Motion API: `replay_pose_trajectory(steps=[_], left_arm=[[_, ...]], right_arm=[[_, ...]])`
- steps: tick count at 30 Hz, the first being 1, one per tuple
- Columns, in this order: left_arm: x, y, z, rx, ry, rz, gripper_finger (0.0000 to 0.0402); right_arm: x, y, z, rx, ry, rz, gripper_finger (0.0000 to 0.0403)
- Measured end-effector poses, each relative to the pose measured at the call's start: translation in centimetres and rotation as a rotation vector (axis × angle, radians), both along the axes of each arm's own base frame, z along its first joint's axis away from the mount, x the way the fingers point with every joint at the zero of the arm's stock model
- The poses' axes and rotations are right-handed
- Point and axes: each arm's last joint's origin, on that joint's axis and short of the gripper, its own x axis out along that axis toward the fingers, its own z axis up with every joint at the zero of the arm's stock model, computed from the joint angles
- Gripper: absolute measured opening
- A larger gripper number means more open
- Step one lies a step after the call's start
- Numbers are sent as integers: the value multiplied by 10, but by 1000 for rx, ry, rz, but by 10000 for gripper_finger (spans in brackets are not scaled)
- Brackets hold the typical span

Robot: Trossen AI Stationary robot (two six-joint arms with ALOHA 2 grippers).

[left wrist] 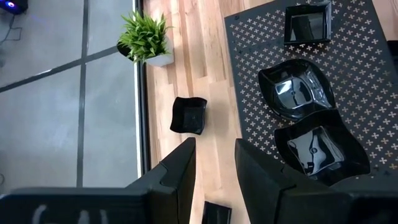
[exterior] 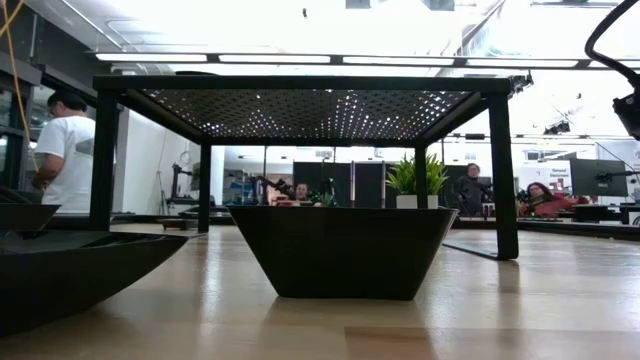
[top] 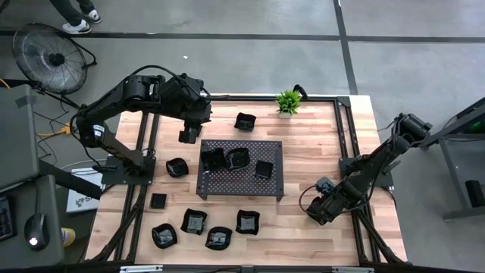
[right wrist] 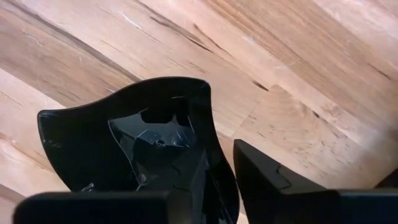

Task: Pick & Place Mini shaped plates
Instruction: Stack the distorted square plate on top of the distorted square plate on the shelf

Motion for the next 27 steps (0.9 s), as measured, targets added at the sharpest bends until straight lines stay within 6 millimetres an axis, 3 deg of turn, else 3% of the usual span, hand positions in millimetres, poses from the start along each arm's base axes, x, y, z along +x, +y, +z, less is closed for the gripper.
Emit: replay_pose_trajectory(steps=[14, 18, 27], left_arm=[[0, 0, 0, -12, -5, 14, 108], [0, 0, 0, -12, -5, 14, 108], [0, 0, 0, -16, -8, 20, 108]], right_arm=[[0, 0, 0, 3, -3, 6, 7], [1, 1, 2, 12, -1, 0, 3], [8, 7, 28, -3, -1, -2, 2]])
